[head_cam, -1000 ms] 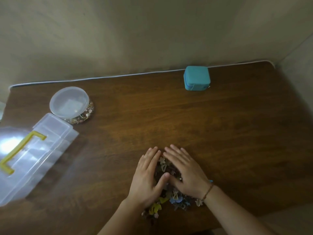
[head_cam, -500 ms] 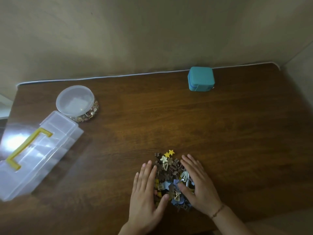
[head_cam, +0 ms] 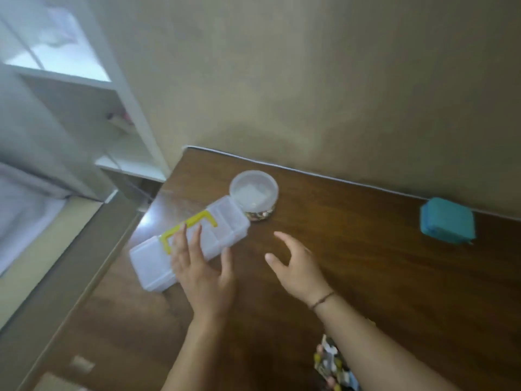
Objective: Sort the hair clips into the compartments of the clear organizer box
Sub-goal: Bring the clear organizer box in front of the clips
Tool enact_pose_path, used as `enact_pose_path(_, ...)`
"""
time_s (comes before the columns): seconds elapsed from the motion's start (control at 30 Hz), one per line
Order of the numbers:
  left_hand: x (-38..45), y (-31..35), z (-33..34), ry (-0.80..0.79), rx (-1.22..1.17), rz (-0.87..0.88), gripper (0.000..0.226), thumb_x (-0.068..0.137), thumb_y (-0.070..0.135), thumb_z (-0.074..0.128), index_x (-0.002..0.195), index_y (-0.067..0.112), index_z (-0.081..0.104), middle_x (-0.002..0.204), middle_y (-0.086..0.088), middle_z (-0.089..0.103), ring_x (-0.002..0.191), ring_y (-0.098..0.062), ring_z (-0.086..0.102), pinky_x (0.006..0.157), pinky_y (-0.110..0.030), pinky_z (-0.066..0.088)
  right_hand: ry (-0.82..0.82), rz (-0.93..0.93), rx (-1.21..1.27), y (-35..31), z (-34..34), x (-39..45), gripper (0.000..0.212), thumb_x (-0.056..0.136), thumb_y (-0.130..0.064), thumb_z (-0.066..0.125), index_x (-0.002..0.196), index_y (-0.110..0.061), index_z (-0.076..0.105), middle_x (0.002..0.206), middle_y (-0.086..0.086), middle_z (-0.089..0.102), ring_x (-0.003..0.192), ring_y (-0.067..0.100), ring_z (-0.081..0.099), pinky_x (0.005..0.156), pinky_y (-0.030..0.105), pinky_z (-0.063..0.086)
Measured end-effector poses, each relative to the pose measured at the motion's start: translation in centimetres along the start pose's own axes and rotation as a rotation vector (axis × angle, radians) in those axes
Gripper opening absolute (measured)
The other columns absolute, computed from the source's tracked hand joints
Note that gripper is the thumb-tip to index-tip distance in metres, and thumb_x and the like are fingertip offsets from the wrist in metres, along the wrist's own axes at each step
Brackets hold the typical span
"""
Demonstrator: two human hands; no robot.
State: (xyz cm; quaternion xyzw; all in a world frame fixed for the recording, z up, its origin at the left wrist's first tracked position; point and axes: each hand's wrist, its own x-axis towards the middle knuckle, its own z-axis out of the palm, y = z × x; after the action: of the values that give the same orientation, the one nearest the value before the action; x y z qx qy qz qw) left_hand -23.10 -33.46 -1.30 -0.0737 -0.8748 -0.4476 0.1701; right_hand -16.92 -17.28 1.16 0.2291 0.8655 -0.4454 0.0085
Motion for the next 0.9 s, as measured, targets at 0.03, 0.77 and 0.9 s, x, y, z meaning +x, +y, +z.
enact_pose_path(0.03, 1.1, -1.2, -1.0, 0.072, -0.004, -0.046, 0.064, 0.085, 0.037, 0.058, 0.138, 0.003, 0.049, 0.153, -0.022, 0.040, 0.142, -0.037, 0.036, 0.117, -0.044, 0.025, -0.011, 0.026, 0.045, -1.2, 0.7, 1.4, 0.054, 0.090, -0.030, 0.063, 0.140, -0.018, 0.047, 0.144, -0.002, 0.049, 0.135, 0.012, 0.041, 0.112, 0.023, 0.029)
enact_pose_path(0.77, -5.5, 3.0, 1.3, -0.489, -0.367, -0.477, 0.105, 0.064, 0.068, 0.063, 0.152, 0.019, 0.038, 0.142, 0.006, 0.043, 0.135, -0.009, 0.038, 0.110, -0.029, 0.032, 0.416, 0.448, 0.245, 8.4, -7.2, -5.6, 0.029, 0.091, -0.020, 0.064, 0.120, -0.014, 0.065, 0.105, -0.004, 0.072, 0.095, 0.016, 0.068, 0.090, 0.043, 0.055)
enact_pose_path(0.9, -5.8, 6.8, 6.2, -0.850, -0.366, -0.361, 0.117, 0.071, 0.060, 0.077, 0.160, 0.028, 0.007, 0.147, 0.012, 0.028, 0.142, -0.007, 0.023, 0.116, -0.031, 0.023, 0.576, 0.603, 0.279, 12.0, -11.4, -7.3, 0.035, 0.092, -0.018, 0.063, 0.127, -0.012, 0.060, 0.108, -0.002, 0.065, 0.099, 0.020, 0.063, 0.094, 0.048, 0.053)
